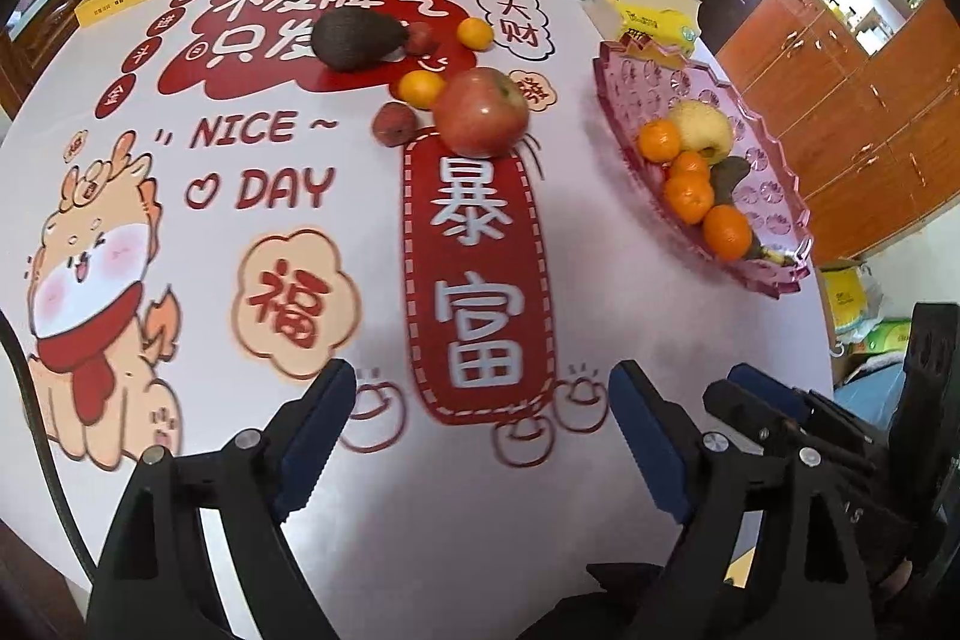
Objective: Organize fruits
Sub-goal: 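Move both open tools back toward the red apple and lychee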
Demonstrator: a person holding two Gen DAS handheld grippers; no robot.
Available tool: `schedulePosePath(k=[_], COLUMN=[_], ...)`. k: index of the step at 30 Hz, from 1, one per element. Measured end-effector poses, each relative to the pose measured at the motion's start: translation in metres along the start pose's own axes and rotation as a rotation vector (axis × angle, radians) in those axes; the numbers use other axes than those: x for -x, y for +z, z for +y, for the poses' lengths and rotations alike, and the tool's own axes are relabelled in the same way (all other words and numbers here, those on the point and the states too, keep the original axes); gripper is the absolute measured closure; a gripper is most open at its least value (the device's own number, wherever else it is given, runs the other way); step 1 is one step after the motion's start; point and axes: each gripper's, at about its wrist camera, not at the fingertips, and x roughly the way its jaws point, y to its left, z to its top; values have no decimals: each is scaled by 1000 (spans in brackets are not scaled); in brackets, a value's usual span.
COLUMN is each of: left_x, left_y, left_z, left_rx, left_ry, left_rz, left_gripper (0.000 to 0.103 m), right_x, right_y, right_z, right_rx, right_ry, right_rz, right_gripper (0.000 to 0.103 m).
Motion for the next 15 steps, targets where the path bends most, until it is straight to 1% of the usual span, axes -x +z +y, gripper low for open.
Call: schedulePosePath(k=[4,8,15], left_x=[7,13,21], left_y=[3,11,38], left_z=[14,29,53], left_rx=[-30,-54,-126], left_ry=[20,37,68], left_rz=[15,27,36], left_gripper=[16,15,15], right_x=[-6,-12,-29], right_y=[0,1,5], right_z=[14,26,42], right_rx=[-33,-67,-164], right_ry=[6,15,28], right_rz=[-8,-18,-25], right_gripper=[50,49,49])
